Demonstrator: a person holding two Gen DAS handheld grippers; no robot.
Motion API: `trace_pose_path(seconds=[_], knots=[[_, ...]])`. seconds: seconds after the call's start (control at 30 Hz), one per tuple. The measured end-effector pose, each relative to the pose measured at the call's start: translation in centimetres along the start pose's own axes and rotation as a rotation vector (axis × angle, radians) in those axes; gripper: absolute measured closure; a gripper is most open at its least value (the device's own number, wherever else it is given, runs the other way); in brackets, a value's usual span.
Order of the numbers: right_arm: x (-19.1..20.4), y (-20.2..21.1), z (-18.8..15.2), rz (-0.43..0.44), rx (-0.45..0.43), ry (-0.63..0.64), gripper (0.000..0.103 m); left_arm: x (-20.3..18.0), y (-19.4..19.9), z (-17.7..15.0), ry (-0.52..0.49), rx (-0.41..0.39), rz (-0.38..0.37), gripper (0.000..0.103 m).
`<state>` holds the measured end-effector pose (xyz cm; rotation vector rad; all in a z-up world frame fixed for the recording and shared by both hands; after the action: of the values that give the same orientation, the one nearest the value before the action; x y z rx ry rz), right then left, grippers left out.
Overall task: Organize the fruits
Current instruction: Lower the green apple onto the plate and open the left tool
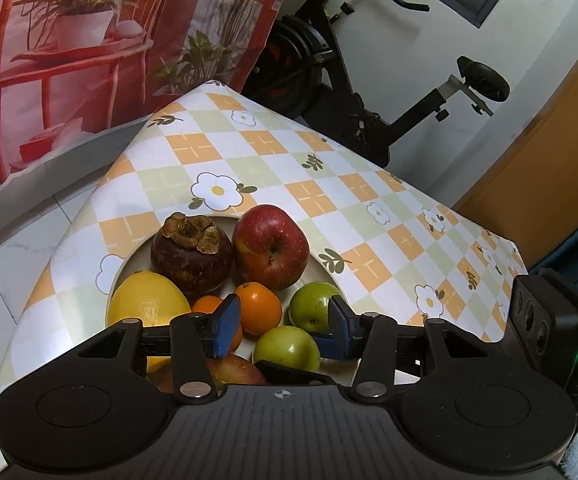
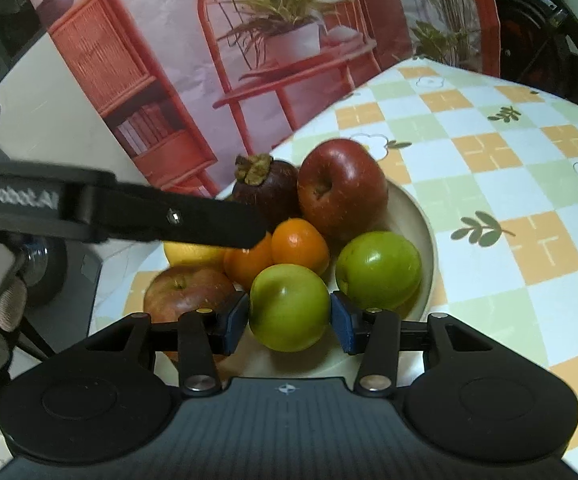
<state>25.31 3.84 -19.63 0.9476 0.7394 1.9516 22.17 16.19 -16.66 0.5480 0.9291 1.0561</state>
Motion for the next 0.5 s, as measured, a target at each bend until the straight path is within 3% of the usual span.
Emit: trace_pose_path(seconds=[0.5], knots=[[0.5,1.8,0.3,-0.024,-0.043,0.040,0.054,-1.0,0.8,-0.1,0.002,-0.015,0.023,0.053]])
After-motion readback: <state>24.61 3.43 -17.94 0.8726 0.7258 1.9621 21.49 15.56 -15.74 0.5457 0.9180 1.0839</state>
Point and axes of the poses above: each gripper's, at about its wrist camera, not at the fingertips, and y roughly against the way its jaws point, x to its left, z to its top, the point moved 7 cm from there along -y, roughly the way its jaws point, and after that the axes turned 9 degrees about x, right-handed, at the moved point
